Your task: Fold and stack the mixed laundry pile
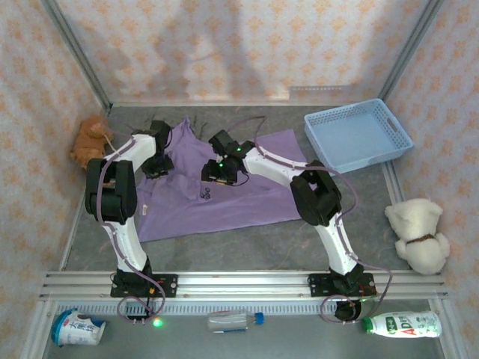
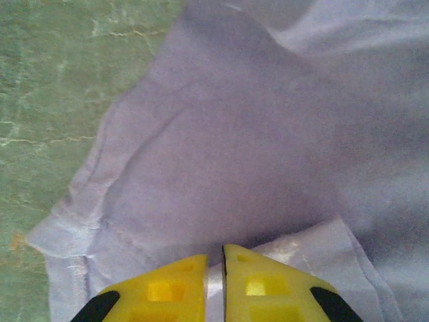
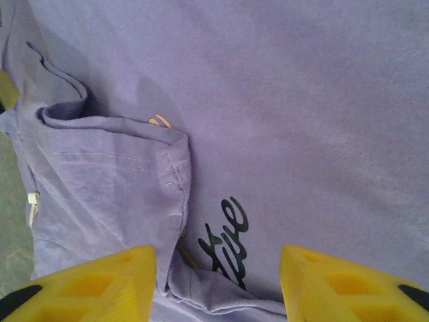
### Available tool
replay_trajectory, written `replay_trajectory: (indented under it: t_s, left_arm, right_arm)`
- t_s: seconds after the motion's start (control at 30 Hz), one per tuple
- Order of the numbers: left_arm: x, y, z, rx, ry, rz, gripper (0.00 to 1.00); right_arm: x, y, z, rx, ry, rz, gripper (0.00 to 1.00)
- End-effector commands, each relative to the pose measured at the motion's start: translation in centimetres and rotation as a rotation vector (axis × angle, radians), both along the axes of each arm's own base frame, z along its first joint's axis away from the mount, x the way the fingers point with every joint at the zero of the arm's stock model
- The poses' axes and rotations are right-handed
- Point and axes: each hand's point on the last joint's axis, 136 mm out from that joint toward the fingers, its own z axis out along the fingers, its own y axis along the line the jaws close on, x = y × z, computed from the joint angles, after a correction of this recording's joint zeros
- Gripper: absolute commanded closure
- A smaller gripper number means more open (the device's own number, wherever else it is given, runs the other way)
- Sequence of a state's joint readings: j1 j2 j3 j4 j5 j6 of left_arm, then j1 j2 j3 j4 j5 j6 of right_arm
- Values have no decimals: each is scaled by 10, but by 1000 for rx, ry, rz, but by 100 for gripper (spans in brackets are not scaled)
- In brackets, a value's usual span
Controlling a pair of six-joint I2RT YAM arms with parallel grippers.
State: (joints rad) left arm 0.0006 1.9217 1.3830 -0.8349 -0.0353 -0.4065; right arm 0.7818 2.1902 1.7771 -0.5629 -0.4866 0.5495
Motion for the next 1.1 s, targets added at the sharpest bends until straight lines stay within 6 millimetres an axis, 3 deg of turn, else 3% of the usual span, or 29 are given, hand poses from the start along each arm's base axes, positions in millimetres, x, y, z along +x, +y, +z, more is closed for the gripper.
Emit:
replay_trajectory:
  t_s: [0.0, 0.17, 0.37, 0.53, 0.7, 0.87, 1.07]
  left_arm:
    - [1, 11, 18, 40, 31, -35, 87]
    - [7, 11, 19, 20, 49, -45, 85]
    - [0, -18, 8, -139, -23, -56, 63]
    - [-5, -20, -8, -146, 20, -75, 62]
    - [-11, -13, -22, -108, 65, -64, 73]
    - [-7, -5, -11, -68, 45, -58, 100]
    - [5, -4, 12, -70, 6, -46, 100]
  right_arm:
    - [8, -10, 15, -32, -44, -36, 48]
    - [6, -17, 17, -59, -52, -37, 49]
    - [4, -24, 18, -79, -60, -44, 49]
    - [4, -27, 22, -86, -68, -41, 49]
    - [2, -28, 21, -98, -66, -37, 49]
    - [2, -32, 21, -111, -69, -40, 49]
    - [2, -34, 23, -120, -75, -35, 49]
